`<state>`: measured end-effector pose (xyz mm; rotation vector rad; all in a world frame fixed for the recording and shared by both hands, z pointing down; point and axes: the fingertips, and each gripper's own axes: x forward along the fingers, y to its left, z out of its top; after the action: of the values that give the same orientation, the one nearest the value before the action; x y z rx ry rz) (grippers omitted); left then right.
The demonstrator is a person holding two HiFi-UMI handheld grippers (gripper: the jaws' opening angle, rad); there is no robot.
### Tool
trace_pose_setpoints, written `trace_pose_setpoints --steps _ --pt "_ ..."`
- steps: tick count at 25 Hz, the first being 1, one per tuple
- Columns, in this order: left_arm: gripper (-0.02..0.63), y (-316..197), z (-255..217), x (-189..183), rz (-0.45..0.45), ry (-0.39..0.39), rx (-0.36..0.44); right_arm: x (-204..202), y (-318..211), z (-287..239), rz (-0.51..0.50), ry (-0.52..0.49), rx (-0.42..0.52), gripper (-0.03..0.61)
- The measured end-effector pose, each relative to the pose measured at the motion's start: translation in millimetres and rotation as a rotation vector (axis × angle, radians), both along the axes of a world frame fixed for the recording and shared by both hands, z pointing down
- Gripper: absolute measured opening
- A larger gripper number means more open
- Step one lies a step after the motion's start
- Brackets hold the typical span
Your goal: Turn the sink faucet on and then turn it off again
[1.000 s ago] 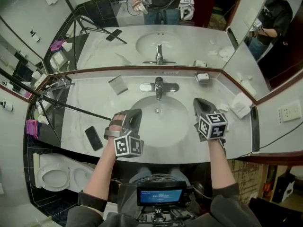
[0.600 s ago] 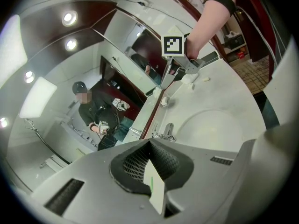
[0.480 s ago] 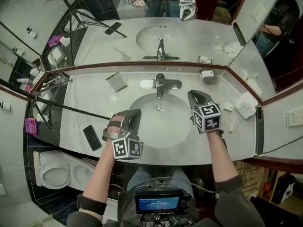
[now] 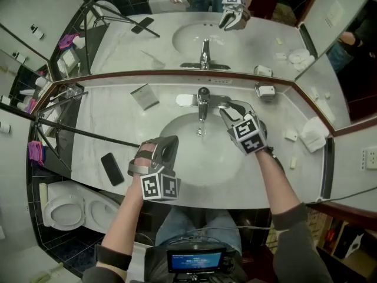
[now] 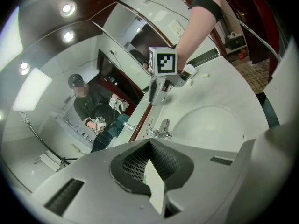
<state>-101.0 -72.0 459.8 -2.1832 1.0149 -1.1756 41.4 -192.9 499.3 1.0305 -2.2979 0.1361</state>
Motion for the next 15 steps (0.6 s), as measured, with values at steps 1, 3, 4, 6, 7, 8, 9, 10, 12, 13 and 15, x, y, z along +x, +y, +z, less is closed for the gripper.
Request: trace_pose_setpoints --steps 1,3,4,6,7,8,9,10,12,13,15 --pt "0.002 0 2 -1 -0.003 0.000 -0.004 -5 -3 5 -0.018 0.012 -0.003 0.152" --pt "0.002 0 6 -4 -0.011 -0.002 -0.012 -14 -8 15 -0.052 0.032 -0.015 0.167" --pt "0.002 0 8 -6 -0.015 -0.002 -0.015 -18 -10 19 -0.068 0.040 -0.022 0.172" --pt "0.002 -1 10 -11 -0.022 -0.002 -0.021 -26 -13 26 -0.096 0.052 -0.030 0.175" --pt "0.002 -2 12 -14 -0.026 0.000 -0.024 -30 -16 29 -0.108 0.059 -0.033 0.180" --pt "0.002 -2 13 -16 -0.030 0.002 -0.027 -33 -18 33 -0.118 0.065 -0.037 0.189" --pt "0.002 -2 14 -18 -0.033 0.004 -0.031 -36 -21 37 -0.129 0.072 -0.041 0.189" --pt "0.002 -2 16 -20 -0.035 0.005 -0.035 -39 -23 42 -0.139 0.078 -0.045 0.189" --pt "0.002 -1 19 -21 -0.037 0.007 -0.043 -43 -30 56 -0.155 0.082 -0.053 0.189" --pt "0.002 0 20 -21 -0.037 0.007 -0.047 -44 -33 63 -0.160 0.088 -0.056 0.189" --pt "0.002 1 26 -21 -0.037 0.005 -0.055 -47 -40 70 -0.178 0.122 -0.050 0.189"
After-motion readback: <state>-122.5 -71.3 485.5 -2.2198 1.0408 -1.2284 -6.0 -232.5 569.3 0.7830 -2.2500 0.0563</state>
